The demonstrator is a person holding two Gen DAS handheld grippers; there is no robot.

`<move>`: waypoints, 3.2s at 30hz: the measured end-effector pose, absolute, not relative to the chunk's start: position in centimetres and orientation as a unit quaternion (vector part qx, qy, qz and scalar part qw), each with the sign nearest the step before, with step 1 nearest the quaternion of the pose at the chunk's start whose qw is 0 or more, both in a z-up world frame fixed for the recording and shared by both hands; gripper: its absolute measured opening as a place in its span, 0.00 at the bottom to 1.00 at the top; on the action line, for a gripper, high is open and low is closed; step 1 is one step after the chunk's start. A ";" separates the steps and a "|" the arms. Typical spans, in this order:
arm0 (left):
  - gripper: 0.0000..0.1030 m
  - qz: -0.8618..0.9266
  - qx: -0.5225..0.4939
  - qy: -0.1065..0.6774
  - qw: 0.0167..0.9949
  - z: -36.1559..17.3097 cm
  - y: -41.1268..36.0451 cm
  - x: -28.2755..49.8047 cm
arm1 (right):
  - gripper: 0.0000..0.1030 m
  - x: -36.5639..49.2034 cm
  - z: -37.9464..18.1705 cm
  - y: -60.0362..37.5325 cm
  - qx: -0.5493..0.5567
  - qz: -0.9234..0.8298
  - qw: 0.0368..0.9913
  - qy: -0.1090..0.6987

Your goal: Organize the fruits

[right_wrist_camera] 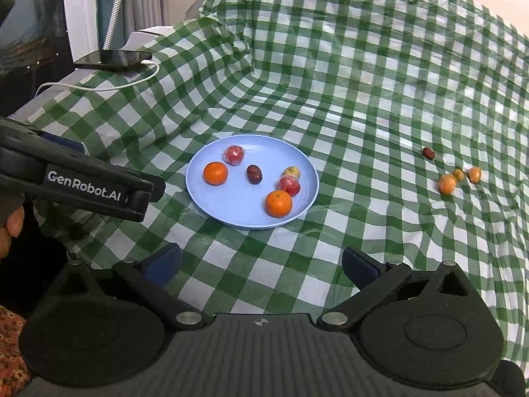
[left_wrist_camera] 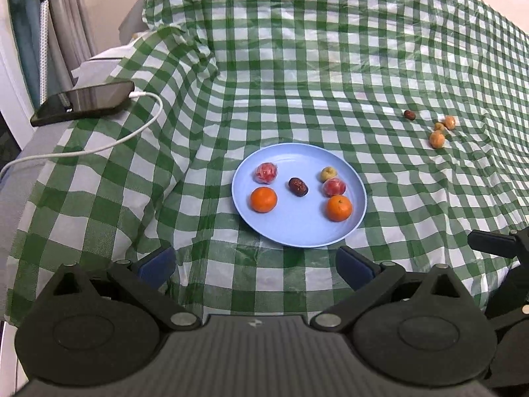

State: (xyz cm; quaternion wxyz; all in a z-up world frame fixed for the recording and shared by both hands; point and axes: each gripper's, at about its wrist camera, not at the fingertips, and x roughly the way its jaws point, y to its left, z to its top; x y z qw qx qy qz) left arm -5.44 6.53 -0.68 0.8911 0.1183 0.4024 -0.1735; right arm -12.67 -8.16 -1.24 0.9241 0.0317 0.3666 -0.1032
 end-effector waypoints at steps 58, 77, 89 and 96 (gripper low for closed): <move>1.00 -0.172 0.121 0.406 0.889 -0.6 6.2 -5.2 | 0.99 -12.1 -1.5 -8.4 0.040 -0.114 0.921 0.372; 1.00 -0.172 0.137 0.415 0.883 -0.9 3.7 -3.5 | 0.99 -12.4 -2.5 -12.9 0.090 -0.166 0.913 0.363; 1.00 -0.209 0.156 0.402 0.877 -0.6 -4.0 -0.9 | 0.99 -14.2 -3.1 -21.1 0.094 -0.257 0.900 0.339; 1.00 -0.267 0.176 0.391 0.863 -1.1 -12.9 0.9 | 0.99 -15.0 -3.0 -29.8 0.102 -0.326 0.889 0.304</move>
